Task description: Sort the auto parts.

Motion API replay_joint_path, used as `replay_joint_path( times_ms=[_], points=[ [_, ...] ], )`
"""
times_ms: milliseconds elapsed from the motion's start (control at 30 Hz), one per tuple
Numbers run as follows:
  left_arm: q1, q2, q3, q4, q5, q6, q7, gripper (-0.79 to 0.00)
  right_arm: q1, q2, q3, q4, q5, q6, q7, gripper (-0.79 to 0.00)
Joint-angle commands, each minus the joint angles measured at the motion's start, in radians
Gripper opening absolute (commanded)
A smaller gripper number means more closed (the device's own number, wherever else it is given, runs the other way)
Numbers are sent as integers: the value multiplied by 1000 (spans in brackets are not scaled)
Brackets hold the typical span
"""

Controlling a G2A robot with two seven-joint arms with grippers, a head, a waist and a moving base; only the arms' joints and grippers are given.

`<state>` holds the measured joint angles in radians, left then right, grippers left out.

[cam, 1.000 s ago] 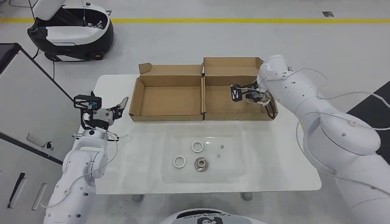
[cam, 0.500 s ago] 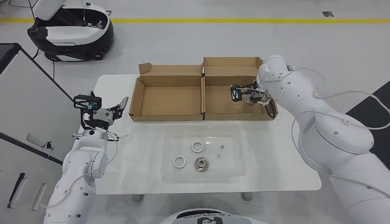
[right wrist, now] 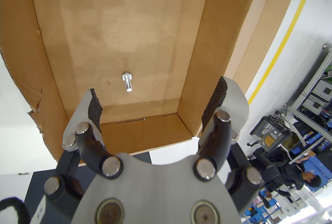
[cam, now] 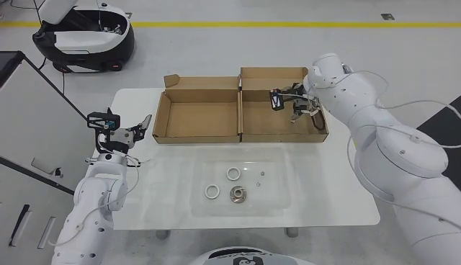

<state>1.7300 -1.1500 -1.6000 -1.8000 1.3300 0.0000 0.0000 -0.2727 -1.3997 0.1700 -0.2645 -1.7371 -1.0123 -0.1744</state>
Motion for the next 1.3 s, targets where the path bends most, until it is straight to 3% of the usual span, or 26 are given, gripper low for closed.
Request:
replay_joint_path(
  times_ms=[0,367,700,933,1267],
  points=[
    [0,0,0,0,0,0,0,0,6,4,0,-5,-5,0,-27,0],
    [0,0,0,0,0,0,0,0,46,51,0,-124,-9,0,-163,0],
    [0,0,0,0,0,0,0,0,59,135,15,-331,94,0,-124,0],
    [0,0,0,0,0,0,0,0,41,241,54,-558,215,0,5,0],
    [0,0,0,0,0,0,0,0,-47,422,127,-960,447,0,349,0]
  ],
)
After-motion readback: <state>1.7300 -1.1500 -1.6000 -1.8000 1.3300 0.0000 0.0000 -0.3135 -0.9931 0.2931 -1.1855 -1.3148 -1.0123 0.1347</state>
